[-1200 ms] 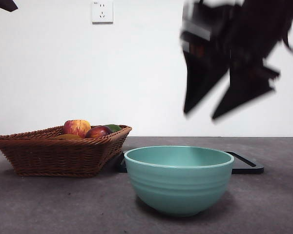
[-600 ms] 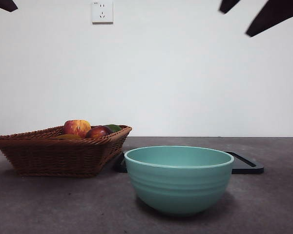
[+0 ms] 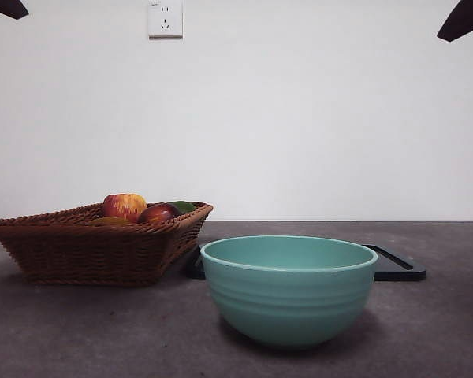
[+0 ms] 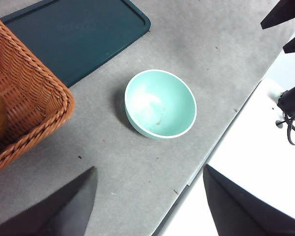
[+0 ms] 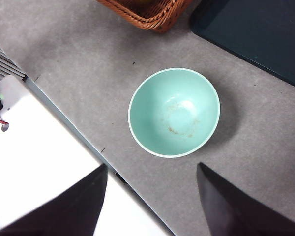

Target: Pick up the wifruite, put it on the bowl, pick up the plate, put it on desk

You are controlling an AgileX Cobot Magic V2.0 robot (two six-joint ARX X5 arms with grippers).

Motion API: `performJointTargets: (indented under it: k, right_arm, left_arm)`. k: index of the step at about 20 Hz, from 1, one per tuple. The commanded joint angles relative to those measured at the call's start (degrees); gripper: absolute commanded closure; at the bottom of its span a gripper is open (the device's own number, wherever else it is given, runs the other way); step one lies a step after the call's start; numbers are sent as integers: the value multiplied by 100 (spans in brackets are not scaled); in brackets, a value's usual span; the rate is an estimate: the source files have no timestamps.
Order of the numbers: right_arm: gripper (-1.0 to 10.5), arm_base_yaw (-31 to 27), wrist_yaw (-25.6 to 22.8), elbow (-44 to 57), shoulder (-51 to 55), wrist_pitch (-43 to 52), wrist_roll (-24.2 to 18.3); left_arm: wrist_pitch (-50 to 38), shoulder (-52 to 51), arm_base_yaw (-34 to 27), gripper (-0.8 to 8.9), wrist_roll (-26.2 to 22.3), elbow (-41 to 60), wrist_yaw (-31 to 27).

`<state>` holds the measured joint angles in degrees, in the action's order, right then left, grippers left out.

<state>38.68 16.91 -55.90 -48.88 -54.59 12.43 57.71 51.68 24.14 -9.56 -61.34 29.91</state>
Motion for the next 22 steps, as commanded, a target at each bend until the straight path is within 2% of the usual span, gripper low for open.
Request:
performJointTargets:
  k: [1, 2, 3, 5, 6, 22]
  right_arm:
    - [659, 57, 17, -114, -44, 50, -4]
    - [666, 57, 17, -114, -44, 50, -2]
    - [708, 57, 17, -114, -44, 50, -4]
    - [845, 57, 0, -114, -44, 50, -7]
    - [925, 57, 0, -114, -44, 52, -11]
    - [938, 57, -44, -114, -44, 227, -90]
  left_arm:
    - [-28, 31, 31, 477, -44, -92, 13]
    - [-28, 31, 31, 519, -44, -92, 13]
    - [-28, 31, 31, 606, -46, -92, 13]
    - [-28, 31, 31, 768, -44, -92, 13]
    - [-28, 31, 31, 806, -44, -92, 13]
    - [-31, 31, 31, 806, -42, -92, 13]
